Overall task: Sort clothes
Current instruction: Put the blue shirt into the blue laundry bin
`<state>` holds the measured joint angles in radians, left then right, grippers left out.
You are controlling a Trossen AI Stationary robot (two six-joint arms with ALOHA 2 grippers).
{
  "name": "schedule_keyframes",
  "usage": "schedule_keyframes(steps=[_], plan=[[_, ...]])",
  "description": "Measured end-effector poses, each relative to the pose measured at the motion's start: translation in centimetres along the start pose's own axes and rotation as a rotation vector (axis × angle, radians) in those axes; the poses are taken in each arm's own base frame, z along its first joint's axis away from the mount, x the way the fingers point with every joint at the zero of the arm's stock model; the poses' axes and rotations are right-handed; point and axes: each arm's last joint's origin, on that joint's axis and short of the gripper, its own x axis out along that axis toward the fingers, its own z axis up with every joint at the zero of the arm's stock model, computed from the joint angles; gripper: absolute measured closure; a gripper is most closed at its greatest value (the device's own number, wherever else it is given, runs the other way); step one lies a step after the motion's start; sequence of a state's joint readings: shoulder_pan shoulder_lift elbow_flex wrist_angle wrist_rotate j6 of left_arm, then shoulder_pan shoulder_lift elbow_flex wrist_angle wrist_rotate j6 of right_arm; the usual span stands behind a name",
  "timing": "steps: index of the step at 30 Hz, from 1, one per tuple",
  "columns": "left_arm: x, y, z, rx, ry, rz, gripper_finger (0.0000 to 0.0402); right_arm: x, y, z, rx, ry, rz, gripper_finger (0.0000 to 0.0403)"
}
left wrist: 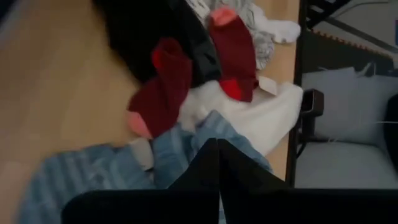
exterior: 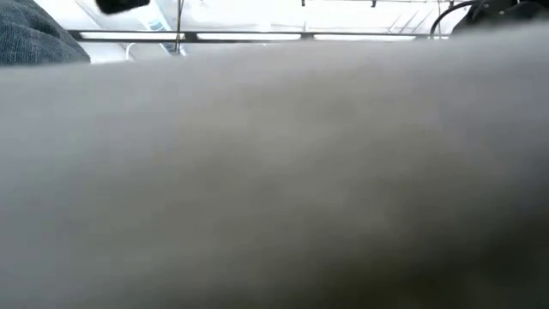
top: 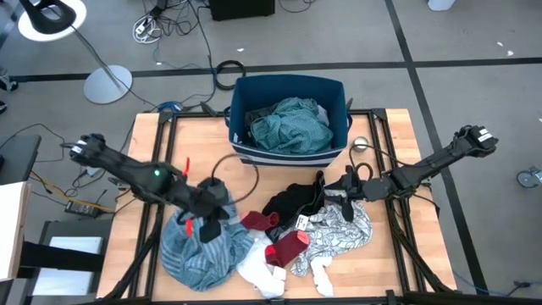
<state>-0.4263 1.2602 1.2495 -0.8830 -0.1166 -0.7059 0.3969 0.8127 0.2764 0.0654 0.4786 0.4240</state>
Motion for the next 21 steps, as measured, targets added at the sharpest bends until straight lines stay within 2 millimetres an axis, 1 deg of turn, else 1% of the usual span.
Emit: schedule_keyframes(steps=[3, 7, 10, 13, 17, 21], plan=[[-1.4, -0.1, 0.5, -0.006, 0.01, 0.016, 0.04, 0.0, 0.0, 0.0, 0.0, 0.002, 0.005, 0.0231], [-1.2, -0.4, 0.2, -0.045, 0.017, 0.003, 0.0394, 0.0, 0.0, 0.0, 0.0, 0.004, 0.007, 0.0231], [-0.5, -0.3, -0.4, -0.124, 0.04, 0.025, 0.0374, 0.0, 0.0, -0.1, -0.002, 0.008, 0.007, 0.0231], [0.6, 0.3, -1.2, -0.159, 0.075, 0.069, 0.0339, 0.0, 0.0, -0.1, -0.001, 0.015, 0.02, 0.0231], [2.3, 1.3, -2.6, -0.152, 0.096, 0.142, 0.0273, 0.0, 0.1, -0.1, 0.001, 0.018, 0.029, 0.0231], [4.4, 2.1, -3.8, -0.15, 0.088, 0.144, 0.0216, 0.0, 0.1, -0.1, 0.002, 0.018, 0.03, 0.0231]])
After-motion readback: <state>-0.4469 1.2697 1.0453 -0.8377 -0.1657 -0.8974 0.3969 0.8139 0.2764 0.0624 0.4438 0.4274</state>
